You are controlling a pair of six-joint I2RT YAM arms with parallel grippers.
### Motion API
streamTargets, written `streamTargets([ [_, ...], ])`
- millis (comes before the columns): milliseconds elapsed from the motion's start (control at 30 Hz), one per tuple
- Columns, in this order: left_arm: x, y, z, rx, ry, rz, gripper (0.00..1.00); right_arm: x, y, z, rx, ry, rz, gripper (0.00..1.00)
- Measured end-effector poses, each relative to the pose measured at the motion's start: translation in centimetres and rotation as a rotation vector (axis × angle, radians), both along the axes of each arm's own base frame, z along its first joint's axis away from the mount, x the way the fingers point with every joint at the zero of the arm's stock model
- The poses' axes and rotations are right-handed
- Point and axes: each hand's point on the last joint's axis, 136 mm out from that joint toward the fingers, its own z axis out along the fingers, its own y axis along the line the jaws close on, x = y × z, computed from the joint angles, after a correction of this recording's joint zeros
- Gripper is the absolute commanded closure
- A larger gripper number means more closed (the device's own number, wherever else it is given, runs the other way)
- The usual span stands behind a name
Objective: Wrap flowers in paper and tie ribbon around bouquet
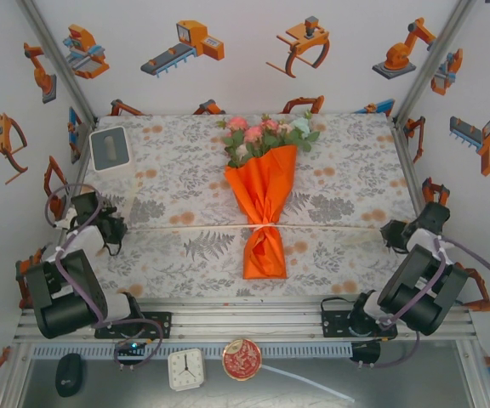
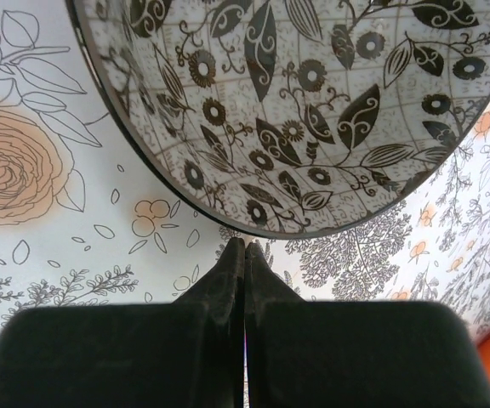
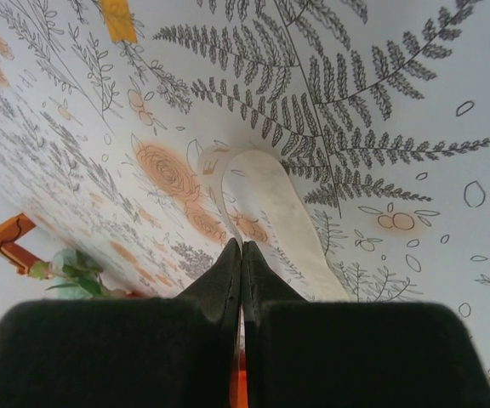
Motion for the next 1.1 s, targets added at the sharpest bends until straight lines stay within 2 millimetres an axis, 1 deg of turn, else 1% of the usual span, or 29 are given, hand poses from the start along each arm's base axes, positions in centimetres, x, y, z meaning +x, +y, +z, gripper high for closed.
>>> streamTargets([
  [67, 0.6, -0.3, 0.6, 0.018, -0.026, -0.036, 0.8, 1.0, 0.1, 0.7, -0.014, -0.051, 0.041, 0.99],
  [100, 1.0, -0.7, 1.2, 0.042, -0.043, -0.062, 0.72, 1.6, 0.0, 1.1, -0.029, -0.076, 0.062, 0.88],
  [133, 1.6, -1.2, 2.0, 0.074, -0.067, -0.098, 0.61, 2.2, 0.0, 1.6, -0.053, -0.1, 0.091, 0.75],
  [167, 2.3, -2.3, 3.0, 0.11, -0.091, -0.149, 0.5, 2.8, 0.1, 2.1, -0.076, -0.119, 0.122, 0.62],
  [200, 3.0, -3.5, 4.2, 0.146, -0.116, -0.202, 0.44, 3.3, 0.4, 2.7, -0.098, -0.135, 0.161, 0.53],
  [267, 4.5, -6.9, 7.3, 0.228, -0.184, -0.337, 0.32, 4.8, 1.7, 4.8, -0.164, -0.18, 0.263, 0.4],
  [300, 5.1, -8.7, 9.1, 0.272, -0.225, -0.402, 0.29, 5.4, 2.5, 5.9, -0.2, -0.202, 0.316, 0.36],
  [367, 5.9, -12.5, 12.9, 0.356, -0.313, -0.532, 0.27, 6.6, 4.5, 9.0, -0.298, -0.264, 0.444, 0.29],
  [433, 6.0, -16.2, 15.8, 0.431, -0.395, -0.669, 0.27, 7.5, 6.5, 12.1, -0.402, -0.336, 0.569, 0.28],
  [467, 6.0, -17.7, 16.6, 0.459, -0.425, -0.738, 0.27, 8.0, 7.6, 13.5, -0.452, -0.375, 0.636, 0.3],
  [533, 5.4, -22.2, 17.6, 0.524, -0.495, -0.953, 0.27, 8.7, 10.7, 16.2, -0.573, -0.469, 0.821, 0.31],
  [567, 5.0, -24.1, 17.6, 0.549, -0.519, -1.057, 0.27, 9.0, 12.2, 17.0, -0.621, -0.495, 0.909, 0.32],
  [600, 4.3, -26.4, 17.3, 0.579, -0.545, -1.184, 0.27, 9.3, 14.2, 17.7, -0.679, -0.515, 1.02, 0.34],
  [633, 3.4, -28.7, 17.0, 0.607, -0.574, -1.314, 0.27, 9.5, 16.0, 18.1, -0.729, -0.525, 1.118, 0.35],
  [700, 1.6, -32.0, 15.9, 0.659, -0.621, -1.53, 0.27, 9.7, 19.0, 18.3, -0.817, -0.532, 1.299, 0.36],
  [733, 0.8, -33.1, 15.4, 0.684, -0.637, -1.615, 0.27, 9.8, 20.0, 17.9, -0.858, -0.521, 1.373, 0.35],
  [800, -0.3, -34.5, 14.4, 0.736, -0.655, -1.745, 0.27, 9.9, 20.7, 16.3, -0.915, -0.448, 1.481, 0.33],
  [833, -0.5, -34.9, 13.9, 0.767, -0.656, -1.794, 0.26, 9.8, 20.5, 14.9, -0.941, -0.374, 1.533, 0.31],
  [900, -0.7, -35.1, 13.1, 0.821, -0.647, -1.852, 0.26, 9.8, 19.4, 12.5, -0.964, -0.222, 1.584, 0.32],
  [933, -0.7, -35.1, 12.6, 0.851, -0.639, -1.879, 0.25, 9.7, 18.8, 11.6, -0.969, -0.156, 1.61, 0.33],
  [1000, -0.7, -35.1, 12.1, 0.899, -0.632, -1.913, 0.24, 9.4, 18.5, 10.4, -0.976, -0.099, 1.676, 0.32],
  [1067, -0.8, -34.9, 11.6, 0.943, -0.628, -1.942, 0.23, 8.7, 19.8, 9.7, -0.996, -0.109, 1.806, 0.31],
  [1100, -1.0, -34.8, 11.3, 0.961, -0.625, -1.959, 0.23, 8.0, 21.1, 9.4, -1.012, -0.131, 1.901, 0.31],
])
